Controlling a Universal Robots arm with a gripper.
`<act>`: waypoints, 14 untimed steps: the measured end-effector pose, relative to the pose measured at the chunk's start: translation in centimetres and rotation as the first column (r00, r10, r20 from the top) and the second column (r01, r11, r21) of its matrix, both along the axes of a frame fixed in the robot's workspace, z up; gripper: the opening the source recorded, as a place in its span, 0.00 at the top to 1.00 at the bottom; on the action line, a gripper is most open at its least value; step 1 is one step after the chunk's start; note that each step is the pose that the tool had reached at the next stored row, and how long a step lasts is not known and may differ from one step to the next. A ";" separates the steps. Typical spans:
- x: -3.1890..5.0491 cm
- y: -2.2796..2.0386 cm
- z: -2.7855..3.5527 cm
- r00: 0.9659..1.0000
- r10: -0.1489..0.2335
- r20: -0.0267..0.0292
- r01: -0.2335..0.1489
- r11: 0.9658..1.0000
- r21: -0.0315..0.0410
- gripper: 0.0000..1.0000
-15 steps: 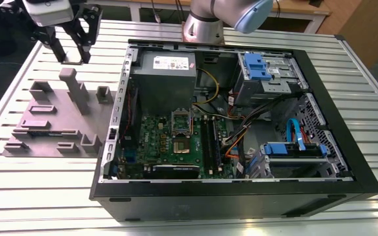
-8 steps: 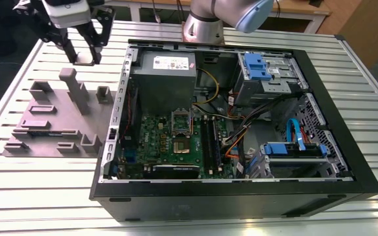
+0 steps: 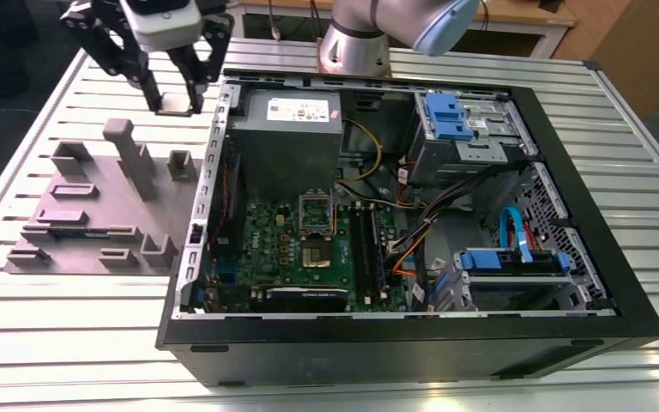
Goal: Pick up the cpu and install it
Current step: 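Pick up the cpu and move it towards the insertion slot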
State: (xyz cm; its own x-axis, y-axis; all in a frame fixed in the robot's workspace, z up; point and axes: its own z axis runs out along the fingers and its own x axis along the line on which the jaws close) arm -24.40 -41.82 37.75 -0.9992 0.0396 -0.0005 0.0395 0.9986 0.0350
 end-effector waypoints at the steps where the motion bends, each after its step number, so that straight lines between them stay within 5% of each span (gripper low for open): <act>1: 0.39 0.00 0.00 1.000 0.000 -0.001 0.000 1.000 0.000 0.53; 14: 5.59 -0.06 -0.04 1.000 0.000 -0.022 0.000 1.000 0.000 0.53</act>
